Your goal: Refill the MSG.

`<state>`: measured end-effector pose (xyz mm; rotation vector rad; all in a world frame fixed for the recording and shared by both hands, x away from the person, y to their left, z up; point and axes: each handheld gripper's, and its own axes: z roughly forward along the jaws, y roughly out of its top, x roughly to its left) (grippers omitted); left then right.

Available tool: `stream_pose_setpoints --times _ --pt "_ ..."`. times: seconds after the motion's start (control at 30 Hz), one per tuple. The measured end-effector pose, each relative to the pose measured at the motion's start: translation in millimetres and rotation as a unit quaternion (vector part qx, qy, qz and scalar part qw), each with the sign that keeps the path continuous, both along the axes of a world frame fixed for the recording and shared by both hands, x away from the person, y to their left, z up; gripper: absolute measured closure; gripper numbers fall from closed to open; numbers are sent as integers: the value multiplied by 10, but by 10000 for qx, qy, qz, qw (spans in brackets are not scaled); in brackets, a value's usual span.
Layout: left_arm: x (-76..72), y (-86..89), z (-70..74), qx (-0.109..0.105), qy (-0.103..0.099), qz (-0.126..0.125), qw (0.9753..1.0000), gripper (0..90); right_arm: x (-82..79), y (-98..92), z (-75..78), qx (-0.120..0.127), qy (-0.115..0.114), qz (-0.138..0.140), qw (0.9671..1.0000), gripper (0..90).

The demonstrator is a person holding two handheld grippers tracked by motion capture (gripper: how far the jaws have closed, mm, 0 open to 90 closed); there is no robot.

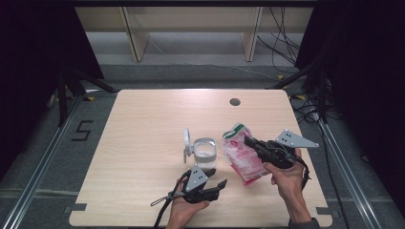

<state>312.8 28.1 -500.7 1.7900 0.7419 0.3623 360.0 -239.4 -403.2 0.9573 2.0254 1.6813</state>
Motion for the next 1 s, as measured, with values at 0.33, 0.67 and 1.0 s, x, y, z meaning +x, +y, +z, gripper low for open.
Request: stream_pose_setpoints --times 0.33,0.67,1.0 --pt "-31 213 -8 18 -67 207 9998 421 8 -181 -67 -127 -26 -171 9998 900" --pt "-45 360 -17 25 5 411 9992 418 8 -410 -127 -8 69 -487 9988 900" --pt "-28 488 3 -36 -40 559 9984 417 19 -516 -146 -411 -28 -721 9965 900"
